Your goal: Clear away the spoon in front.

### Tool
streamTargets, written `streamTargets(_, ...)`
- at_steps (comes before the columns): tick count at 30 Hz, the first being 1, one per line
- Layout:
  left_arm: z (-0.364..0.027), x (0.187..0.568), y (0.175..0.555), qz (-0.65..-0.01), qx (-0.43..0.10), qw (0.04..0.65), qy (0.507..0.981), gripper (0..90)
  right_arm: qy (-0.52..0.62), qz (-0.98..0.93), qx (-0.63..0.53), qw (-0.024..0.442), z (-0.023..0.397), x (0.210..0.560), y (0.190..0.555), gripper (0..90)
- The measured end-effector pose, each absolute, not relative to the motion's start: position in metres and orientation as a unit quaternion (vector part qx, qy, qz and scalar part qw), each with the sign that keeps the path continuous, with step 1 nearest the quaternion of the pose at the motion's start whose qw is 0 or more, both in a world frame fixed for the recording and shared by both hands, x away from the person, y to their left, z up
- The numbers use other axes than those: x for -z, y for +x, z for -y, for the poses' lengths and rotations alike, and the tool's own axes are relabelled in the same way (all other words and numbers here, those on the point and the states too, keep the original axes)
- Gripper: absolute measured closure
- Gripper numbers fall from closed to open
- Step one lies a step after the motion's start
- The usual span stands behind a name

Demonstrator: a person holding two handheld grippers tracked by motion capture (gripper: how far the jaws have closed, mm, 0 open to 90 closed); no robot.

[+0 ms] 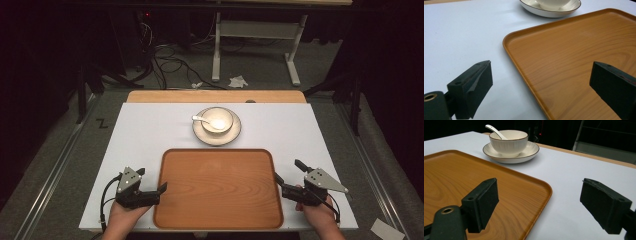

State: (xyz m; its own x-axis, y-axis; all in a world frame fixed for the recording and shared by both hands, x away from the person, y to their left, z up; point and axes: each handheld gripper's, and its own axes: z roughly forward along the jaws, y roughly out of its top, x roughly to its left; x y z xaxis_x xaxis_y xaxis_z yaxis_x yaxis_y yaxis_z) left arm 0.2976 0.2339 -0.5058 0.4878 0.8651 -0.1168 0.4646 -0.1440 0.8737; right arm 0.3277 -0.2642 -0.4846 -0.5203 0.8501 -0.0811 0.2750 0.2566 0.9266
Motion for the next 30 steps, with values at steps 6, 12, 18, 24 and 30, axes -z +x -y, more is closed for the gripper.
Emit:
streamTargets(6, -0.2316, 0.5074, 0.2998, -0.459, -0.214, 0.462, 0.728, 5.5, 0.384, -0.729, -0.481, 0.3, 0.268, 0.4841, 0.3289, 16.5)
streamTargets(12, -0.2321, 0.5082, 0.2998, -0.46, -0.22, 0.462, 0.726, 5.9, 0.378, -0.726, -0.49, 0.299, 0.2704, 0.4818, 0.3281, 16.4)
streamTargets(18, -0.2325, 0.5086, 0.3002, -0.46, -0.221, 0.463, 0.725, 6.4, 0.381, -0.721, -0.495, 0.299, 0.2741, 0.4808, 0.3282, 16.4)
streamTargets(24, -0.2321, 0.5083, 0.3, -0.457, -0.222, 0.464, 0.725, 7.5, 0.38, -0.723, -0.493, 0.3, 0.2742, 0.4811, 0.3289, 16.4)
streamTargets(30, -0.2333, 0.508, 0.3, -0.456, -0.224, 0.464, 0.726, 10.4, 0.376, -0.725, -0.494, 0.299, 0.272, 0.4812, 0.3287, 16.4)
